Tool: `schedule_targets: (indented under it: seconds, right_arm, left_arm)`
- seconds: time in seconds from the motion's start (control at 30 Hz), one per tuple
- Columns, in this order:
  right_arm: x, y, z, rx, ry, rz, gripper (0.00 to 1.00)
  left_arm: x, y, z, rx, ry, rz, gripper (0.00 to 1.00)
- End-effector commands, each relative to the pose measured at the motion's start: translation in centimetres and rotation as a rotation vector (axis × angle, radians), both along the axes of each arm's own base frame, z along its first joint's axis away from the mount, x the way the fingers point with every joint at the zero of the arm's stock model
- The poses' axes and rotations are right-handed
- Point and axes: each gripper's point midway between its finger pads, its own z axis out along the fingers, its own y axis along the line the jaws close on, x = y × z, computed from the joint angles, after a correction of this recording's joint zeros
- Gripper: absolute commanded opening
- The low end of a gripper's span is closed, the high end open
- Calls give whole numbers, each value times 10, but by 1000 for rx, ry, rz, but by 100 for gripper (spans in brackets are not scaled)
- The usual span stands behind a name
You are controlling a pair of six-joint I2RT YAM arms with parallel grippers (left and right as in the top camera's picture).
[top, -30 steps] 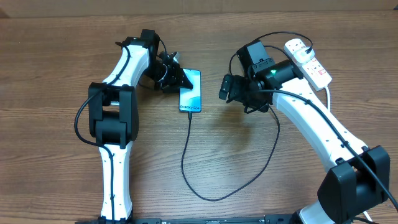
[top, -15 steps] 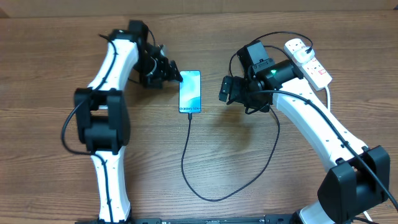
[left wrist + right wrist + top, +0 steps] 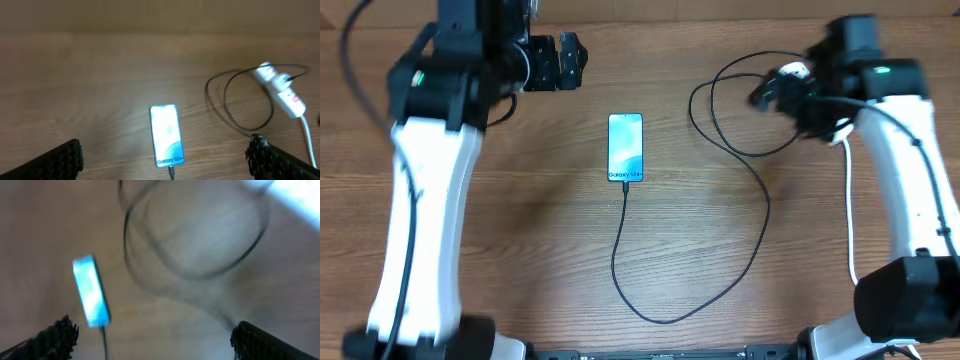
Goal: Plug charger to phone and switch on socket
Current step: 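Raise the left arm away and move the right gripper to the power strip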
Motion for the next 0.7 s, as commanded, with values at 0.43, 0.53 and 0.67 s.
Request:
schedule_targets:
  seconds: [0.43, 0.53, 0.67]
  right_arm:
    - [67, -162, 6, -376, -223, -360, 95]
    - [75, -175, -1, -425, -226, -394, 98]
    - [82, -191, -9, -492, -227, -439, 100]
  left_arm:
    - [-30, 13, 1, 60, 52, 61, 100]
    - [-30, 13, 1, 60, 52, 60, 100]
    - [-30, 13, 1, 60, 52, 61, 100]
